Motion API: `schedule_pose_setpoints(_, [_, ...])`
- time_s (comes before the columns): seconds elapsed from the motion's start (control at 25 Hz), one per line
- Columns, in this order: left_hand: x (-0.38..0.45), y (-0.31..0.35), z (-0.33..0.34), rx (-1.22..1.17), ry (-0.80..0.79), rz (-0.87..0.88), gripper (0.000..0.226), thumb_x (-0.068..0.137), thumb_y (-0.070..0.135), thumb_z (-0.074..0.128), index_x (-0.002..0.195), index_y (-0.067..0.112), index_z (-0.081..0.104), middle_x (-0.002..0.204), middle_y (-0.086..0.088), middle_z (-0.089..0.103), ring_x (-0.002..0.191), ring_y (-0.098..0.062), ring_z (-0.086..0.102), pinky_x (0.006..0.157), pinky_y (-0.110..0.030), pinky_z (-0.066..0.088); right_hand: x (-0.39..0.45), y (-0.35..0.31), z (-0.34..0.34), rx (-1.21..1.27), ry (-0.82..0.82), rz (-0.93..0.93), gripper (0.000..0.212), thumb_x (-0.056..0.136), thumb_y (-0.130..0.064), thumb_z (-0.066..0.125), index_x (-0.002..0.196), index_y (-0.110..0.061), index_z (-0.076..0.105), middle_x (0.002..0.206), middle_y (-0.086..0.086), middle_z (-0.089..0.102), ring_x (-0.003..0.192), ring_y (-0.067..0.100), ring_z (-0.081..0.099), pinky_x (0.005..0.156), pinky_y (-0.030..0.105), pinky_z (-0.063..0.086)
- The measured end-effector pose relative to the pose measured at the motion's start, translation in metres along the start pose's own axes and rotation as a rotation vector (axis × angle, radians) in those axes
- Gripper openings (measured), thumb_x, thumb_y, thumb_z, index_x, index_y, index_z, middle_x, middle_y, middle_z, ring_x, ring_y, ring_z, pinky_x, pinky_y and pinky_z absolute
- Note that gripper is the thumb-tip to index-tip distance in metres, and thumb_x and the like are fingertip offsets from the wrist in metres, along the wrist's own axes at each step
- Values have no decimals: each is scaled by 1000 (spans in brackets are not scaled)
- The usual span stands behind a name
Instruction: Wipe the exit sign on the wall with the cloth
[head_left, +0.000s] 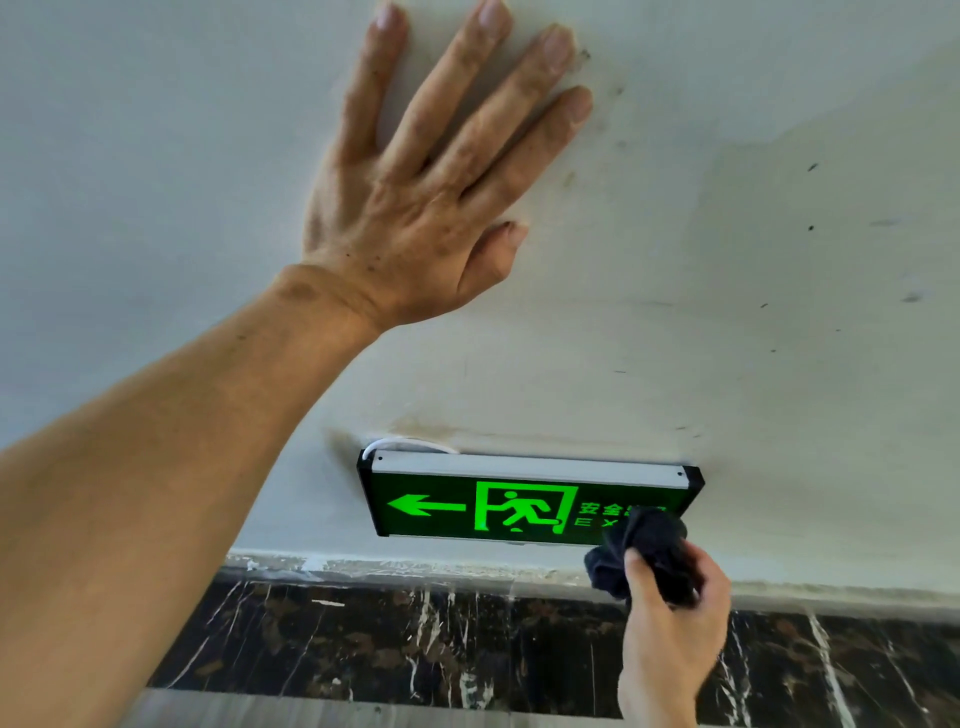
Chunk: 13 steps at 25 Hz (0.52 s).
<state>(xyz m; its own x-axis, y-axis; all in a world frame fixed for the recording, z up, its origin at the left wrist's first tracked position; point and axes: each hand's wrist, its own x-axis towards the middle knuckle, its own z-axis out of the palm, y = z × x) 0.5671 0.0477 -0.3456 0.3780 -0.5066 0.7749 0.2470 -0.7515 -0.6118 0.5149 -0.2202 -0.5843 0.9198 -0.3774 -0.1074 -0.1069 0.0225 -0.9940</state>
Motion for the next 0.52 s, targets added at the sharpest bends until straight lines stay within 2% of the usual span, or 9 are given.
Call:
schedule_pose_setpoints(0.16, [0,0,0,4,1,2,62,101,40,41,157,15,35,157,-7,30,143,-37,32,111,-68,26,29,7,-4,-3,52,-18,52,75,-17,80,90,-59,53,119,-2,57,104,16,57,83,26,48])
schedule_pose_setpoints(0.36, [0,0,1,2,7,-2,63,98,41,43,156,17,34,156,-6,30,143,-36,32,112,-67,25,26,11,11,-56,-7,-42,53,73,-18,81,97,-54,50,121,0,53,107,21,57,91,38,51])
schedule_pose_setpoints(0.52, [0,0,3,-7,15,-14,65,97,42,45,156,19,33,156,-6,31,143,-34,32,111,-67,26,7,14,26,-88,-79,-60,51,72,-17,81,101,-46,51,117,-2,53,98,11,57,87,35,50])
